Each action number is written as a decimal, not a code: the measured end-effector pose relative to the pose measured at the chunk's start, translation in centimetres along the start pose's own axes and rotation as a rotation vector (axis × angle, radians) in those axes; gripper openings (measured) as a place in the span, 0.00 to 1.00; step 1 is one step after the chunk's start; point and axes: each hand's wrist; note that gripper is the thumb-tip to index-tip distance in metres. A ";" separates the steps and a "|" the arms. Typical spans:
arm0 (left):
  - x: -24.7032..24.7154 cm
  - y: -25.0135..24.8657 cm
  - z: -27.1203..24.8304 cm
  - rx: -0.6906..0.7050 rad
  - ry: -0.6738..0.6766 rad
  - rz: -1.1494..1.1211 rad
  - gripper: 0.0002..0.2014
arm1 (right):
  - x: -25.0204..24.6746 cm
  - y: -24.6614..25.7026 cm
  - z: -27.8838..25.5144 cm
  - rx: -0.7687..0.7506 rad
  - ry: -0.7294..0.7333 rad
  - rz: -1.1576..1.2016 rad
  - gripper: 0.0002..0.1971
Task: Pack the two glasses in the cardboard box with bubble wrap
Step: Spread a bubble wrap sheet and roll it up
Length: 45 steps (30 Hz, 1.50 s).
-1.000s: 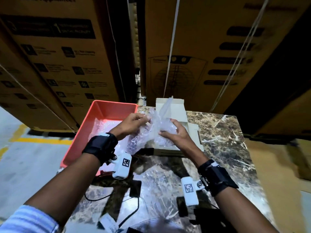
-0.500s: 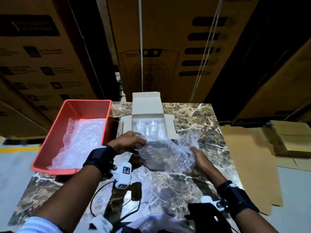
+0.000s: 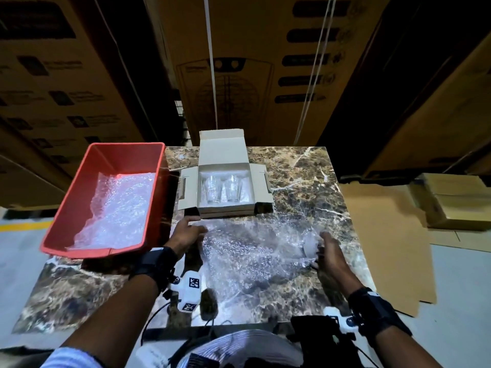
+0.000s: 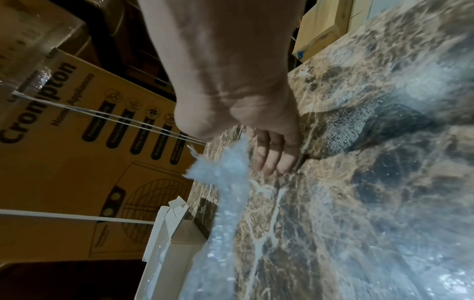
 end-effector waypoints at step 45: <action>5.0 6.4 -6.8 0.471 0.426 1.182 0.40 | -7.4 -2.2 1.4 -0.262 -0.325 -0.355 0.09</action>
Point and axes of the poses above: each hand's wrist, its own z-axis towards the middle knuckle, its own x-axis out of the palm, y = z × x, and after that the axes turned 8 degrees about x, right-handed
